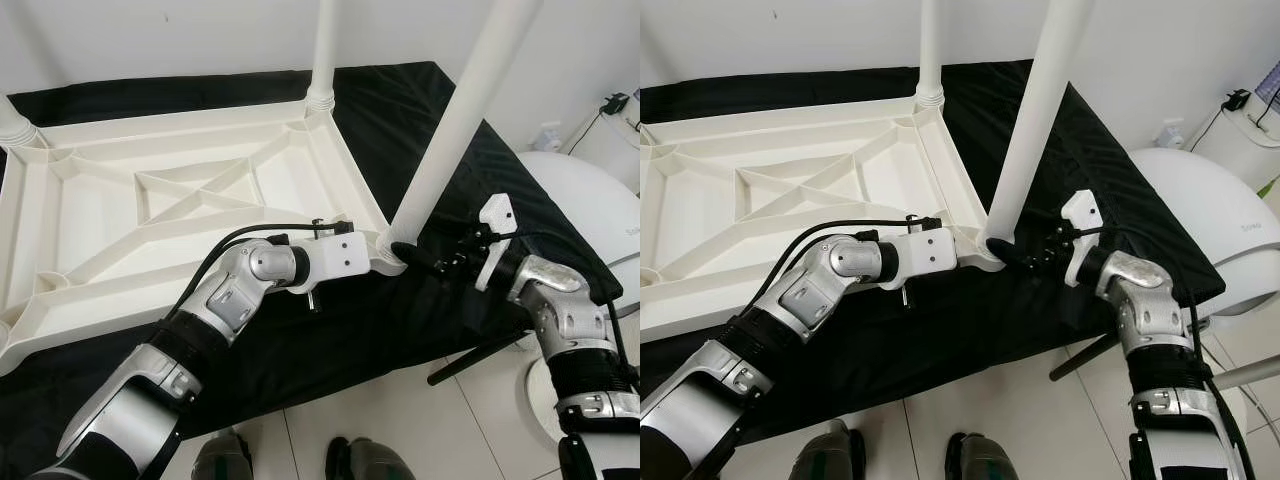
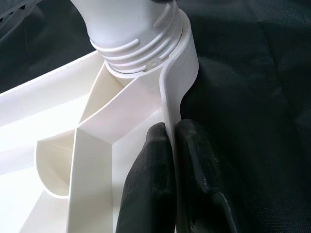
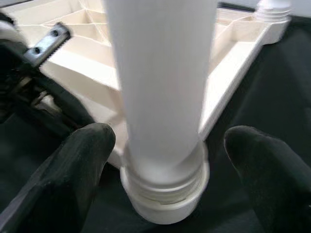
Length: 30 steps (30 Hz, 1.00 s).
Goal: Building children table
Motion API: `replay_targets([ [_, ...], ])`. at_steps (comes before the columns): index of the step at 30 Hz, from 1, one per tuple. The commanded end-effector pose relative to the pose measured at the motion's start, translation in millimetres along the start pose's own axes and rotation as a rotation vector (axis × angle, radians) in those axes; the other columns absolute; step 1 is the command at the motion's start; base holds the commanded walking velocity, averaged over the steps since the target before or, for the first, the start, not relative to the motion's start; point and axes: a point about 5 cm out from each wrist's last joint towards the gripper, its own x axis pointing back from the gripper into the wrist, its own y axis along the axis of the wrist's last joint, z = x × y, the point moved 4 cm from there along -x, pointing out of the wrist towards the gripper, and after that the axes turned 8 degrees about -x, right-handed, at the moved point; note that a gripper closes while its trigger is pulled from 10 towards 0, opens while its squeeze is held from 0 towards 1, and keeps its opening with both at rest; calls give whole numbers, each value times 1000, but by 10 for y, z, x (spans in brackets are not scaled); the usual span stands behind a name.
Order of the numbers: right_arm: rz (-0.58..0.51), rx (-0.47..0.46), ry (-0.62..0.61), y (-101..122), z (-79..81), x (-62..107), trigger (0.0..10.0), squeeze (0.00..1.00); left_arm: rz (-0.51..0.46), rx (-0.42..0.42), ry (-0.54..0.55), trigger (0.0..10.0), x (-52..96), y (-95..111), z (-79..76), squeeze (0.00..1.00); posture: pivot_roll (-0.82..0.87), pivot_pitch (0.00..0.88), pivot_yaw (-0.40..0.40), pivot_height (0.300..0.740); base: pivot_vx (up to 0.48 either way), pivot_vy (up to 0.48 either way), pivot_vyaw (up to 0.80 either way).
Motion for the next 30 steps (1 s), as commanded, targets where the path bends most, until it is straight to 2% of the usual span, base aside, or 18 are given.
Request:
replay_targets([
  [1, 19, -10, 24, -21, 3, 12, 10000, 0, -35, -62, -56, 10000, -25, 102, -30, 0, -35, 68, -33, 740, 0, 0, 0],
  [10, -17, 14, 20, 14, -52, -41, 10000, 0, -39, -66, -59, 10000, -33, 114, -21, 0, -39, 66, -27, 740, 0, 0, 0],
  [11, -34, 19, 16, 30, -55, -68, 9490, 0, -39, -67, -60, 10000, -33, 115, -23, 0, -37, 66, -27, 740, 0, 0, 0],
  [13, -60, 12, 3, 50, -64, -118, 10000, 0, -39, -68, -61, 10000, -32, 114, -23, 0, -36, 65, -26, 740, 0, 0, 0],
  [17, -66, 12, -1, 55, -67, -141, 9922, 0, -38, -69, -62, 10000, -32, 112, -24, 0, -34, 65, -25, 740, 0, 0, 0],
  [18, -67, 13, -2, 53, -67, -156, 8941, 0, -38, -69, -62, 10000, -31, 112, -23, 0, -34, 65, -25, 740, 0, 0, 0],
  [19, -62, 13, 4, 41, -62, -167, 4235, 0, -38, -70, -63, 10000, -31, 111, -24, 0, -31, 62, -26, 740, 0, 0, 0],
  [20, -59, 14, 7, 32, -60, -173, 1451, 0, -37, -70, -63, 10000, -30, 109, -25, 0, -30, 61, -27, 740, 0, 0, 0],
  [21, -58, 13, 11, 25, -61, -175, 510, 0, -37, -71, -64, 10000, -29, 109, -25, 0, -30, 61, -27, 740, 0, 0, 0],
  [22, -58, 13, 11, 25, -61, -175, 510, 0, -37, -71, -64, 10000, -29, 109, -25, 0, -30, 61, -27, 740, 0, 0, 0],
  [23, -54, 12, 13, 17, -72, -168, 0, 0, -37, -71, -63, 10000, -30, 109, -25, 0, -29, 60, -29, 740, 0, 0, 0],
  [30, -38, 16, 14, 2, -94, -130, 0, 0, -39, -70, -63, 10000, -33, 112, -31, 0, -34, 60, -33, 740, 0, 0, 0],
])
